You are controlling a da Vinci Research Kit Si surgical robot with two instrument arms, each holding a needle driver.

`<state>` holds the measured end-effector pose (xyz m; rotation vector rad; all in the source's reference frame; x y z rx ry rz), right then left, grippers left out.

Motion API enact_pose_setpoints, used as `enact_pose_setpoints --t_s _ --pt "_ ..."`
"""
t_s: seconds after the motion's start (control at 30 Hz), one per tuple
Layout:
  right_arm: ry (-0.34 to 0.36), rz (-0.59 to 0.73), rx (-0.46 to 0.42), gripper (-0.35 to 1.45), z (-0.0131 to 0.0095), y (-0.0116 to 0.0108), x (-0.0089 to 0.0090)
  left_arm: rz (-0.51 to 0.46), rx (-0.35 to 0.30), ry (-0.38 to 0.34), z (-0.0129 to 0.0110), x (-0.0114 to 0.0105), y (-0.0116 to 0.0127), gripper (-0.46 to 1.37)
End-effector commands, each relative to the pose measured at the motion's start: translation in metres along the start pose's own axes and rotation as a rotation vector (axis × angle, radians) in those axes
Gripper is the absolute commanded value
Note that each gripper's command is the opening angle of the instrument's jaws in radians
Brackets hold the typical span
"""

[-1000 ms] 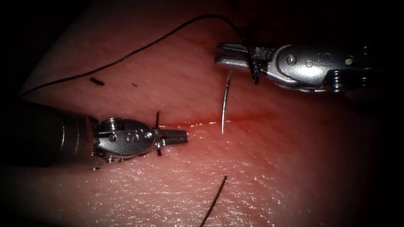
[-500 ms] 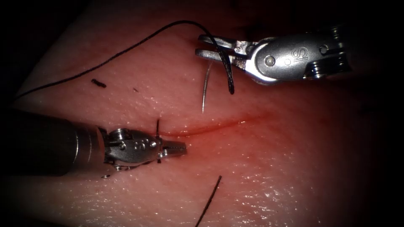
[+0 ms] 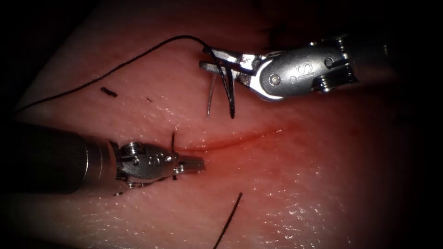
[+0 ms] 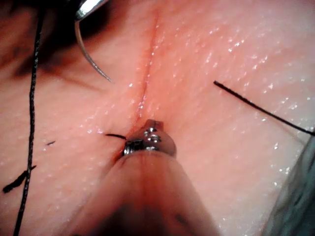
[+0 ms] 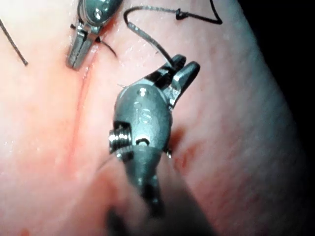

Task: Wound Closure
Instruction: Insert needle into flesh above wound

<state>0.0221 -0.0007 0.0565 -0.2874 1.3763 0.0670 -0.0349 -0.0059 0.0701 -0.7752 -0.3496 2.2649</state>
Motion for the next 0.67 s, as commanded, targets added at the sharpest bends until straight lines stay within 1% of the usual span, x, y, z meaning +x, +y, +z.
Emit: enact_pose_setpoints --t_s 0.03,0.23,0.5,0.67 --pt "0.000 -0.005 -0.007 -0.35 0.0000 -0.0002 -0.0002 0.002 -0.013 0.001 -0.0001 0.0000 0.0000 -0.35" --pt "0.010 -0.019 -0.015 -0.35 0.0000 -0.0010 -0.0006 0.002 -0.014 0.001 -0.0001 0.0000 -0.0001 -0.35" --pt "0.021 -0.025 -0.025 -0.35 -0.0001 -0.0010 0.0002 0.001 -0.013 0.001 0.0000 0.0001 -0.0001 -0.35" --pt "0.021 -0.024 -0.025 -0.35 -0.0001 -0.0009 0.0002 0.001 -0.013 0.001 0.0000 0.0001 -0.0001 -0.35"
